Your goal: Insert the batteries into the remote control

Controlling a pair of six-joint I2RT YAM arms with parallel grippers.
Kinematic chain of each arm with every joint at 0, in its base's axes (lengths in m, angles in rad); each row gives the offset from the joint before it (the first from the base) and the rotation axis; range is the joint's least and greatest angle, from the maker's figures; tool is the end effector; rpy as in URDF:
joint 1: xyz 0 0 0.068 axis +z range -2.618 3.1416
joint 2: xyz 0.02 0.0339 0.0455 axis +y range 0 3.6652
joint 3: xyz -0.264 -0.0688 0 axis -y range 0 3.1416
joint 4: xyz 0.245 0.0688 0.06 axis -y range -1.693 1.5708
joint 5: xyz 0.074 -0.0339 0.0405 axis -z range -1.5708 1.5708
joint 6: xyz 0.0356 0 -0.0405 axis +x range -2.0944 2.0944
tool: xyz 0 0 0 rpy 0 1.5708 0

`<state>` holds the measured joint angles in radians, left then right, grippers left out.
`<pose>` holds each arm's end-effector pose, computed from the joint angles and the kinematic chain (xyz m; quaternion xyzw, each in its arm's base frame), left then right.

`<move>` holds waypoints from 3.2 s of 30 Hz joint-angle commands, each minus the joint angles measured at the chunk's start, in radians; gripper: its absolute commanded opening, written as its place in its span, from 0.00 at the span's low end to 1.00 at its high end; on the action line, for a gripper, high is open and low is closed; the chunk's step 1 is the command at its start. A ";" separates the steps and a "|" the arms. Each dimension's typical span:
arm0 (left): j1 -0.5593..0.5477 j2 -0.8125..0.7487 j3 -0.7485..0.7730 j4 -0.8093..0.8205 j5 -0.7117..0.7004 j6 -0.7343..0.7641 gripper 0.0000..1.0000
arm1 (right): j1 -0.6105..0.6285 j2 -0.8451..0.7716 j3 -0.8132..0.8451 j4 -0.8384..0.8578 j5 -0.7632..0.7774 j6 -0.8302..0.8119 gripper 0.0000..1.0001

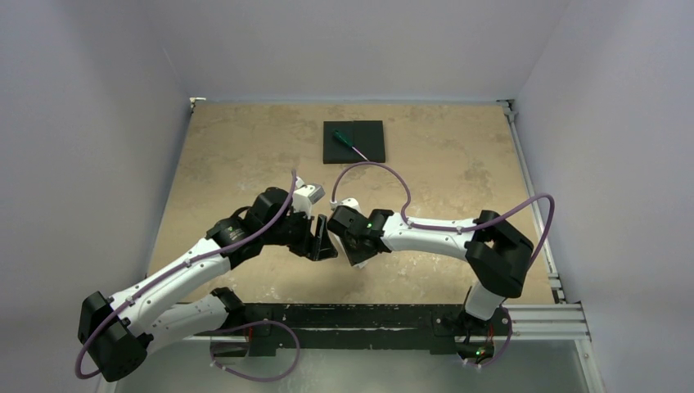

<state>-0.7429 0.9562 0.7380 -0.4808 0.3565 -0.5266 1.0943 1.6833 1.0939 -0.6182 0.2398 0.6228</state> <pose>0.1405 -0.1459 0.2656 0.1707 0.8788 -0.3758 0.2393 0.1567 0.2851 0.1880 -0.2071 0.9545 0.0588 0.2062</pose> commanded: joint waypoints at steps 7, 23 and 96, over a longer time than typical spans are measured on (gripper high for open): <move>-0.006 -0.002 -0.002 0.029 -0.005 0.017 0.64 | 0.027 0.026 0.035 0.054 -0.012 0.022 0.32; -0.007 -0.001 -0.002 0.028 -0.004 0.017 0.64 | 0.027 0.037 0.063 0.067 -0.008 0.042 0.32; -0.008 -0.005 -0.003 0.032 0.002 0.018 0.64 | 0.016 -0.027 0.018 0.001 0.063 0.080 0.45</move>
<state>-0.7536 0.9470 0.7380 -0.4614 0.3737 -0.5121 1.0992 1.6855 1.1065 -0.6418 0.2794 0.6830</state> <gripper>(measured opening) 0.646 0.440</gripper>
